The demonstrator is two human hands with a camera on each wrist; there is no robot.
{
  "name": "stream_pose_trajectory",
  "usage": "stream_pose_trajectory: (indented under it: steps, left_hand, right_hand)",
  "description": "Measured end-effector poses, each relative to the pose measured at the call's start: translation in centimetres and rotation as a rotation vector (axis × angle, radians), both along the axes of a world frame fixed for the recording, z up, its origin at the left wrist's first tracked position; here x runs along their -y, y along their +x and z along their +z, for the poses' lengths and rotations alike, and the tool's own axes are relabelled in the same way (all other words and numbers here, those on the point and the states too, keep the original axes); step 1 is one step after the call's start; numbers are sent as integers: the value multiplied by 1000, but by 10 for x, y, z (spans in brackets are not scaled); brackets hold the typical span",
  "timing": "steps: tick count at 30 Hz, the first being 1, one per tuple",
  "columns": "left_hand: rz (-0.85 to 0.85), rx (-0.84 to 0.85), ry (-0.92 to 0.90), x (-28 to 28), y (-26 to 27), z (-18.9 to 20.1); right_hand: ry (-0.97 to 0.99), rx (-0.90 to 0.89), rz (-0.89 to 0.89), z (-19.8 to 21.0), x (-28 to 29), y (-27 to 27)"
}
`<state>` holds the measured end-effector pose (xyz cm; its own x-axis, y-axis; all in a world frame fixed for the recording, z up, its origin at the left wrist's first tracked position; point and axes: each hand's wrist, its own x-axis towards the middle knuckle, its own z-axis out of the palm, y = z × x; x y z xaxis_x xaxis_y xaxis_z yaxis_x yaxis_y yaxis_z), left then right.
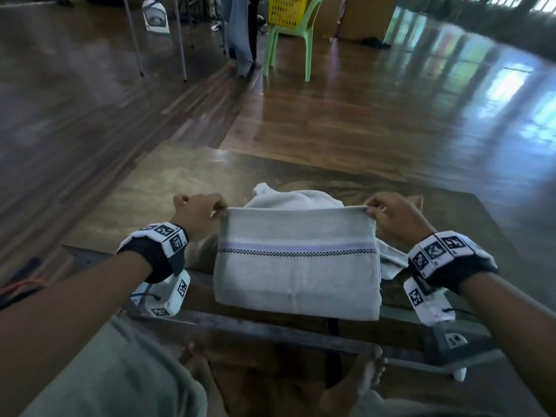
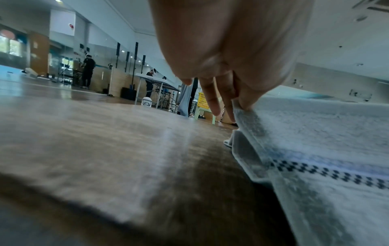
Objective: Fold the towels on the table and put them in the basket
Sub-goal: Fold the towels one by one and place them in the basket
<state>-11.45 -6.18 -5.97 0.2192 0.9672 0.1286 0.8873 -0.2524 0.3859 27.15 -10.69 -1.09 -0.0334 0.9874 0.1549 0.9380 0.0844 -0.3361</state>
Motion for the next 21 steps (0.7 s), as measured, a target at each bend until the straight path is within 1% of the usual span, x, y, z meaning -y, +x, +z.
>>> stream_pose_trajectory:
  steps: [2, 3, 6, 8, 11, 13, 17, 21]
  left_hand:
    - [-11, 43, -65, -18, 2, -4]
    - [-27, 36, -90, -26, 3, -7]
    - [-46, -74, -136, -44, 10, -15]
    - [-36, -140, -136, -50, 15, -21]
    - [-39, -108, -118, -54, 20, -25]
    - [-40, -129, -109, -56, 21, -25]
    - [-92, -172, -122, -61, 22, -25]
    - [-148, -151, -196, -64, 22, -22]
  right_hand:
    - [-13, -15, 9, 0, -19, 0]
    - [-32, -17, 6, 0, -28, 1]
    - [-86, 47, -17, -6, -53, 5]
    - [-143, 91, -28, -14, -69, 7]
    - [-267, 154, -30, -24, -89, 9]
    - [-325, 123, -6, -29, -101, 9]
    - [-368, 71, 27, -39, -117, 1]
    - [-396, 134, 139, -50, -133, -2]
